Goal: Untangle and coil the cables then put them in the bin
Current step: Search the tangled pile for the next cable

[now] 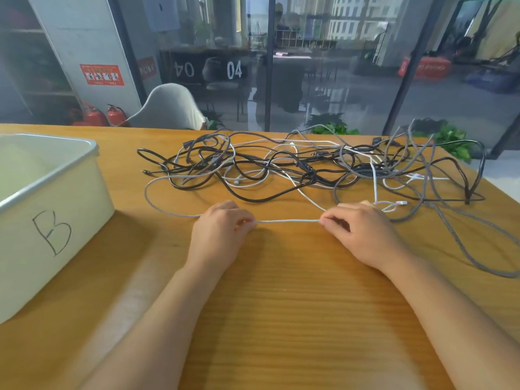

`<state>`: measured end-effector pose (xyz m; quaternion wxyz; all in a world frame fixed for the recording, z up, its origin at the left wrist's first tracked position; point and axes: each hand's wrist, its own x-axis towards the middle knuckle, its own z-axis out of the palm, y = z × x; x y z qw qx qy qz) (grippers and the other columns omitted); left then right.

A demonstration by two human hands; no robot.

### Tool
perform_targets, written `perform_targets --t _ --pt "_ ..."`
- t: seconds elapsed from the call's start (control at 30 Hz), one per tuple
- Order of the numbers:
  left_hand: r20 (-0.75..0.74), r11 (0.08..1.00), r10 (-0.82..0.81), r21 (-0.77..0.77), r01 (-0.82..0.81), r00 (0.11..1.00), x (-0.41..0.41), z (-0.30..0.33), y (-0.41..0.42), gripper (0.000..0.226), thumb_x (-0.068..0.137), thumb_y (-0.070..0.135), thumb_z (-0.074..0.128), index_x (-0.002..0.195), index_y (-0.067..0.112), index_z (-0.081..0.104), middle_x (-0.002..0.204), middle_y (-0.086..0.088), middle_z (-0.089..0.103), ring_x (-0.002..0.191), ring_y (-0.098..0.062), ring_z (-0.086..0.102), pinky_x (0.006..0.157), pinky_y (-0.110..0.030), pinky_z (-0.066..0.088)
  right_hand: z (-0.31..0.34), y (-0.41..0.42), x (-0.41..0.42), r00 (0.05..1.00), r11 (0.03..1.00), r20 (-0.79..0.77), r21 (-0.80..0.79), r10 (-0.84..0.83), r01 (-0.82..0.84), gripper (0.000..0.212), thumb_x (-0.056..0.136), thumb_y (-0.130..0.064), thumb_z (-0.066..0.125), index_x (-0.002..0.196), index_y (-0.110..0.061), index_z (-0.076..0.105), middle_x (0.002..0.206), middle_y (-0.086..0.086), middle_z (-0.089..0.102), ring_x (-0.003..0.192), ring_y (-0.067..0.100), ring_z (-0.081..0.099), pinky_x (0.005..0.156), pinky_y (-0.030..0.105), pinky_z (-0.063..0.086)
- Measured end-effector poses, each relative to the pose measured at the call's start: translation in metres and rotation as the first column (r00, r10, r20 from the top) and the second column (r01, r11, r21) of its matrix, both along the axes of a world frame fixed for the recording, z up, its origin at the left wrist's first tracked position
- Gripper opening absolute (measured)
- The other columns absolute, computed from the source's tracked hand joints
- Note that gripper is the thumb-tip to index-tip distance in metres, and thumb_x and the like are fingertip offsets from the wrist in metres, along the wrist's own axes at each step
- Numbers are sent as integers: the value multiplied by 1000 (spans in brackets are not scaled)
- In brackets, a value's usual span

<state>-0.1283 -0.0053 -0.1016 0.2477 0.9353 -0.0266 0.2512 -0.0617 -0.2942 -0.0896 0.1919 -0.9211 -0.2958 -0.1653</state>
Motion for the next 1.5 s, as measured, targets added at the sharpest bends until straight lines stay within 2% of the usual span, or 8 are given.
perform_targets --t 0.2,0.37,0.53,0.83,1.0,1.17,1.37,1.5 --pt "-45 984 179 -1 -179 983 1 2 31 6 91 31 77 95 29 81 87 12 61 83 -16 57 67 -33 49 3 -8 -3 995 995 8 -16 -98 98 21 104 -40 56 105 -35 76 94 -21 70 89 11 62 95 36 41" --pt "43 995 -79 60 77 996 -2 4 0 16 89 36 78 102 29 83 96 9 64 96 -18 52 83 -40 48 0 2 -13 997 994 -75 103 29 -21 21 99 -43 61 107 -37 79 99 -27 74 90 1 66 102 42 48" --pt "69 947 -321 6 321 945 -5 -2 -44 18 93 35 74 108 29 81 94 11 64 92 -16 55 80 -35 50 -9 26 -20 979 975 -50 112 199 -193 15 99 -37 66 105 -36 80 78 -36 58 79 -11 54 83 37 47" --pt "-40 972 -221 -89 217 974 -6 -3 -38 5 92 29 76 93 32 80 84 16 64 73 -5 58 70 -35 53 -6 16 -13 998 983 16 172 61 -63 24 94 -52 63 99 -36 80 91 -18 58 94 7 52 90 33 39" --pt "-59 974 -191 -136 181 980 -8 -2 -29 6 90 28 77 90 34 79 80 17 63 71 -8 58 69 -34 53 -6 6 -13 977 968 -212 239 -27 79 13 99 -38 66 102 -38 79 74 -14 70 71 9 61 65 30 49" --pt "-118 951 -278 -176 256 953 -10 0 -35 5 92 33 76 92 31 81 84 16 67 78 -9 61 73 -32 52 -3 14 -16 941 930 -338 348 11 114 16 102 -39 62 102 -37 78 83 -23 75 72 16 69 70 39 57" --pt "-187 870 -275 -467 161 943 1 10 -46 34 101 51 56 97 27 79 86 3 75 82 -20 68 78 -42 56 0 35 -23 921 822 -381 548 84 152 16 103 -28 62 99 -31 78 87 -12 77 77 8 74 79 38 62" --pt "-173 662 -205 -750 7 963 25 19 -58 25 105 40 55 101 30 78 93 7 79 85 -10 71 83 -35 60 3 52 -20 920 785 -378 600 106 156 16 101 -15 64 99 -25 75 84 -6 75 72 9 72 75 25 58"
